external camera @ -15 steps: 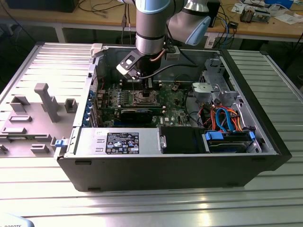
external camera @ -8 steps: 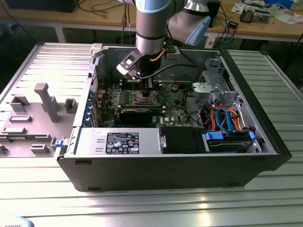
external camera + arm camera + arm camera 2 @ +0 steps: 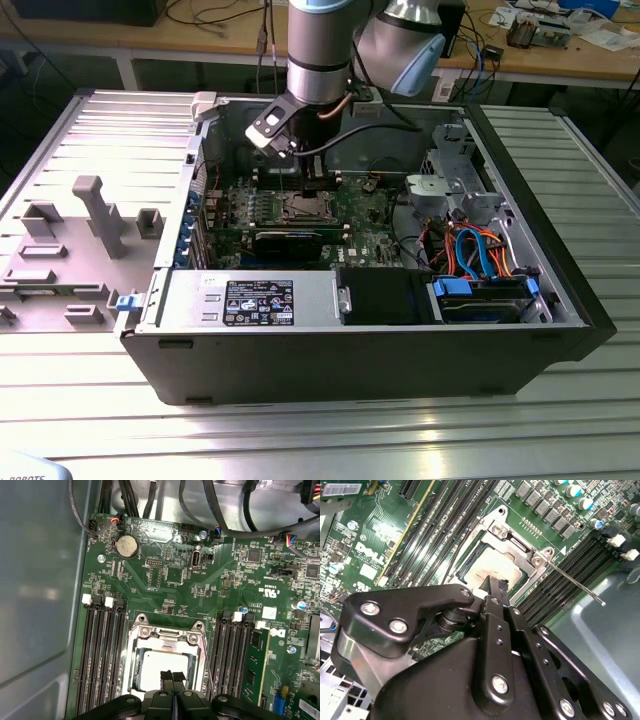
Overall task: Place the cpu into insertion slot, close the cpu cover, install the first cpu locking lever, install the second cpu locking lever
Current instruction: 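Install the first cpu locking lever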
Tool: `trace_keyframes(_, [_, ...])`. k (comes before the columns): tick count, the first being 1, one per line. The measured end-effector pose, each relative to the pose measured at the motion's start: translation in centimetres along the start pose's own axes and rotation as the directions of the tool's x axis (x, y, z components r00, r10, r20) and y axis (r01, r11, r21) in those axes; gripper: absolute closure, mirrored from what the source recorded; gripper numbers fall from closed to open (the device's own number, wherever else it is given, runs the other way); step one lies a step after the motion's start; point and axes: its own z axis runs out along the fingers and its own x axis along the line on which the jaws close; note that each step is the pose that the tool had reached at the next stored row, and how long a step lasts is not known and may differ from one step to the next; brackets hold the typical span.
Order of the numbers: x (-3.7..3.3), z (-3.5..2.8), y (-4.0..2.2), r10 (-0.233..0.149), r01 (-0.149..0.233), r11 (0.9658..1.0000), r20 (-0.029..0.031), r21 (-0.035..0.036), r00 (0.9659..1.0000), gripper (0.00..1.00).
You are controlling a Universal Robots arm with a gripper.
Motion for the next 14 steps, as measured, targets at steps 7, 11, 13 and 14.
trace_keyframes(7, [-0.01, -1.33, -0.01, 0.0, 0.0, 1.0, 0.0018, 0.0002, 1.0, 0.89])
trace_keyframes(11, [-0.01, -1.68, -0.01, 0.0, 0.0, 1.0, 0.0031, 0.0004, 1.0, 0.89])
trace_keyframes(13, [-0.01, -1.68, -0.01, -0.007, 0.007, 1.0, 0.0032, 0.0003, 1.0, 0.89])
trace_keyframes(14, [-0.01, -1.68, -0.01, -0.014, 0.014, 0.9999, 0.0032, 0.0003, 0.9999, 0.89])
